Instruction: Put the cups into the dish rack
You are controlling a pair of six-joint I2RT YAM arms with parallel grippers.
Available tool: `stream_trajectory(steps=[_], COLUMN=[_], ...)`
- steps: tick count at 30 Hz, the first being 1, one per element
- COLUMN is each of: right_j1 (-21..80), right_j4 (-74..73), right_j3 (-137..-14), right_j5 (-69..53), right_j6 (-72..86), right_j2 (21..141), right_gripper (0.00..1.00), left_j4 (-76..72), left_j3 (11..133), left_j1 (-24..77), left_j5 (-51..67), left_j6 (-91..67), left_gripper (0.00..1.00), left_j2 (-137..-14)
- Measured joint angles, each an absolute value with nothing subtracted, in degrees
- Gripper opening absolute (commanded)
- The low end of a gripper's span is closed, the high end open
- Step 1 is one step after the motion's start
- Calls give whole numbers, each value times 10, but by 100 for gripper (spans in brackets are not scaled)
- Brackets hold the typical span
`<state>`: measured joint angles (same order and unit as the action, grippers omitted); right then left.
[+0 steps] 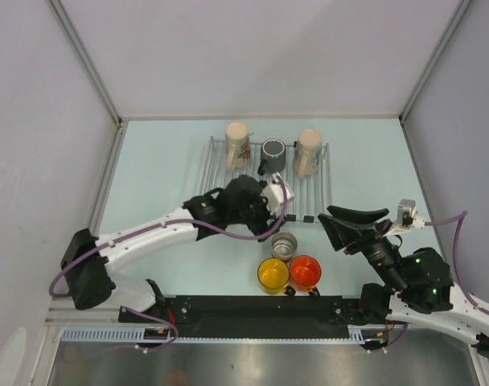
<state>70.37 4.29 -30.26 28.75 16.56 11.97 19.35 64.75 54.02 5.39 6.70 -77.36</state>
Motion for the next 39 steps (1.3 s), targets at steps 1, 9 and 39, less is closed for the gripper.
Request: stream_trajectory(steps=[1, 9, 39], right_j1=[704, 701, 689], right_j4=[41, 21, -6], right_j3=[-301, -307, -310], right_j5=[295, 373, 430], right_j6=[168, 183, 195], right_j2=[110, 23, 23], right_gripper=[55, 55, 53], left_j4=[198, 209, 184], left_j3=[634, 595, 683], left_j1=[557, 623, 731], left_j5=[57, 73, 64], left_j6=[73, 92, 123], left_gripper=[80, 78, 76], left_j2=[-787, -874, -952])
